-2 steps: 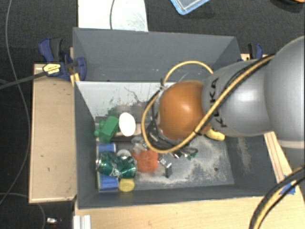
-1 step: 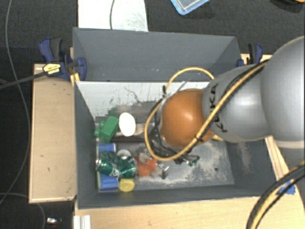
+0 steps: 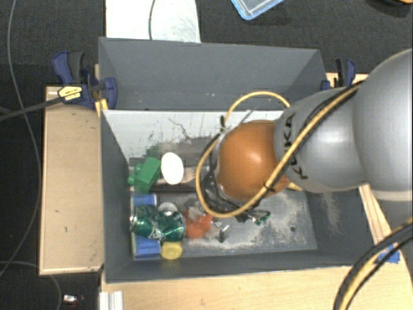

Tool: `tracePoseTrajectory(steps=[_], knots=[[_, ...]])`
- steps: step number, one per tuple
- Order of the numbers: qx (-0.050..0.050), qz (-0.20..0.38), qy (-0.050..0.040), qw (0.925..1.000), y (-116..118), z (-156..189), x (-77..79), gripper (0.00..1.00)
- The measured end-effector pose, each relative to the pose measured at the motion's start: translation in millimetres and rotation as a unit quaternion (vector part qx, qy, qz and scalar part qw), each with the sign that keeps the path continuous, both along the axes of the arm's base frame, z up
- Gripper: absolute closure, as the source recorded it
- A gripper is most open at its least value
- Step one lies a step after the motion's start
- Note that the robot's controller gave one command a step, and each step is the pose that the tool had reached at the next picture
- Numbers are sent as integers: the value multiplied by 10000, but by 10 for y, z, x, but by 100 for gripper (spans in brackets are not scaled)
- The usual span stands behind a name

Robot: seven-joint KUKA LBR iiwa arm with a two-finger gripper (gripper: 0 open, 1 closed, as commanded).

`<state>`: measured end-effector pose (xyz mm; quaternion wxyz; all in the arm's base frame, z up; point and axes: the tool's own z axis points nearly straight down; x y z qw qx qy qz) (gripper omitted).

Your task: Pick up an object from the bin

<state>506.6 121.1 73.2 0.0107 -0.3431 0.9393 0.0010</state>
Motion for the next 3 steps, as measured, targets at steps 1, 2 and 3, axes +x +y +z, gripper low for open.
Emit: tracePoseTrajectory(steps=[1, 2, 3], knots=[[5, -11, -6, 10000, 2, 65, 0, 100], [8, -25, -7, 10000, 0, 228, -2, 100], [9, -41, -1, 10000, 3, 490, -5, 100]])
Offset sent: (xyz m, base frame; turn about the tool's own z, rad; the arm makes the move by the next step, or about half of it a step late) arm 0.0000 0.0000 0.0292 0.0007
